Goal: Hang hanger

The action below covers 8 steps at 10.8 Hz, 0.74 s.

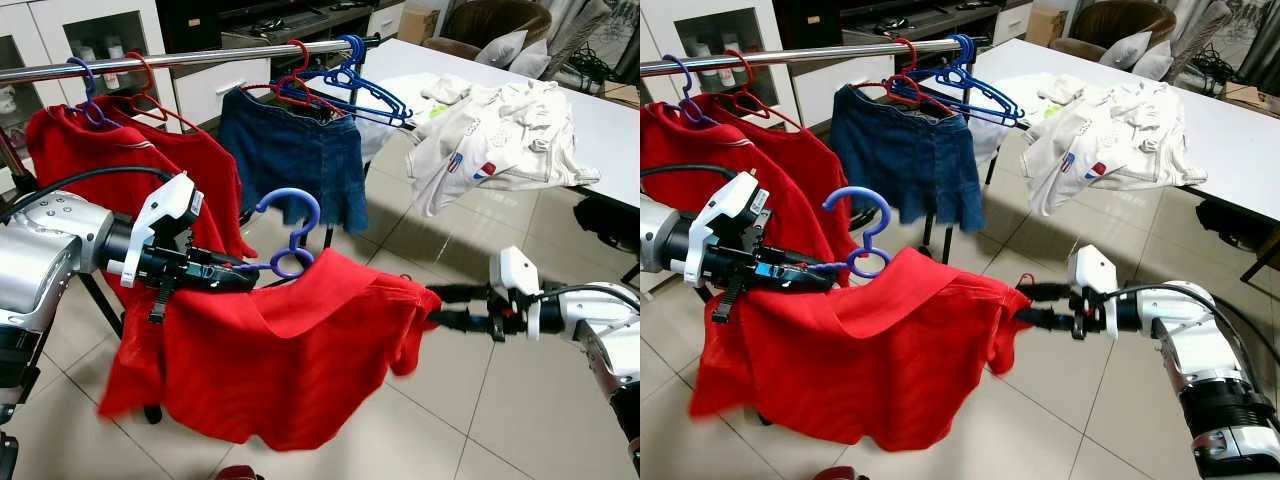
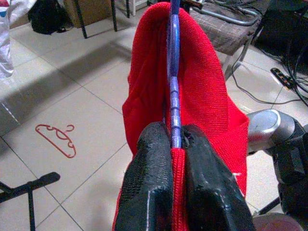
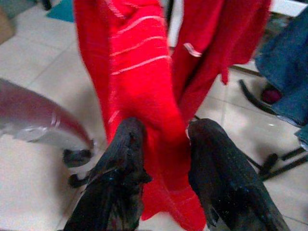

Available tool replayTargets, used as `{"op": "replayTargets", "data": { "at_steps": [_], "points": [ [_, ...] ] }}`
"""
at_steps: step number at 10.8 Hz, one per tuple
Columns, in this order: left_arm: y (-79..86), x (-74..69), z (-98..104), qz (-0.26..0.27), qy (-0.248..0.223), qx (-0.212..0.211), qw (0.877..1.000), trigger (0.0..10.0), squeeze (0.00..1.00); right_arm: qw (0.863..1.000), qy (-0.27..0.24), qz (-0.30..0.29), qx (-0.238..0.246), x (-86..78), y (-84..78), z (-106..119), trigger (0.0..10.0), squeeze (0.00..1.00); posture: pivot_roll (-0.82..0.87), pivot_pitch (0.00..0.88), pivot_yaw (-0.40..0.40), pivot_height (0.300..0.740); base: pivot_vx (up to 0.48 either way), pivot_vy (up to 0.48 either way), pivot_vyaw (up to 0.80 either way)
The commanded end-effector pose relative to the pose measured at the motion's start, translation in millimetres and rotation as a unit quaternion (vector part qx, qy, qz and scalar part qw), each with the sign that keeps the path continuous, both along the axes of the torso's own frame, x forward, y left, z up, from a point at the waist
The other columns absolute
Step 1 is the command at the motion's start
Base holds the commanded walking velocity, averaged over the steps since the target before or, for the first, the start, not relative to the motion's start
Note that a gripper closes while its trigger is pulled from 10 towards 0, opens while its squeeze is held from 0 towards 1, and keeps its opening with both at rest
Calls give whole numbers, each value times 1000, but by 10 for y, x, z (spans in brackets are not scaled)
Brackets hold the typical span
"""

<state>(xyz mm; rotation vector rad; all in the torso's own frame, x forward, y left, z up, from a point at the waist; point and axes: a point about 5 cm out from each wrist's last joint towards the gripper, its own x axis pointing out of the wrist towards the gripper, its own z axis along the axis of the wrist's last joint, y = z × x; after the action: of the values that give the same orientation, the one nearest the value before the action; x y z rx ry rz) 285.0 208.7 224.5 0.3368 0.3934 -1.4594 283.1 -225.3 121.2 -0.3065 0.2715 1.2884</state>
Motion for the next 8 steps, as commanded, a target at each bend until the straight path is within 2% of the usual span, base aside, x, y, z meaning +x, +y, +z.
{"op": "replayTargets", "data": {
  "at_steps": [1, 2, 4, 8],
  "points": [
    [-50, -17, 31, -18, -3, -3, 1000, 0, 0, 1000, 5, 15, -4, -15, -14, 14, 5373, 0, 95, 0, -76, 740, 0, 0, 0],
    [-52, -8, 38, -17, -5, -4, 1000, 0, 0, 999, 25, 23, 0, -24, -6, 2, 0, 0, 96, 0, -76, 740, 0, 0, 0],
    [-43, -3, 50, -14, -7, -6, 1000, 0, 0, 998, 51, 26, -15, -48, -15, -65, 0, 0, 98, 0, -76, 740, 0, 0, 0],
    [-18, 9, 62, -11, -8, -4, 1000, 0, 0, 998, 65, 22, -6, -52, -30, -71, 0, 0, 98, 0, -71, 740, 0, 0, 0]
  ]
}}
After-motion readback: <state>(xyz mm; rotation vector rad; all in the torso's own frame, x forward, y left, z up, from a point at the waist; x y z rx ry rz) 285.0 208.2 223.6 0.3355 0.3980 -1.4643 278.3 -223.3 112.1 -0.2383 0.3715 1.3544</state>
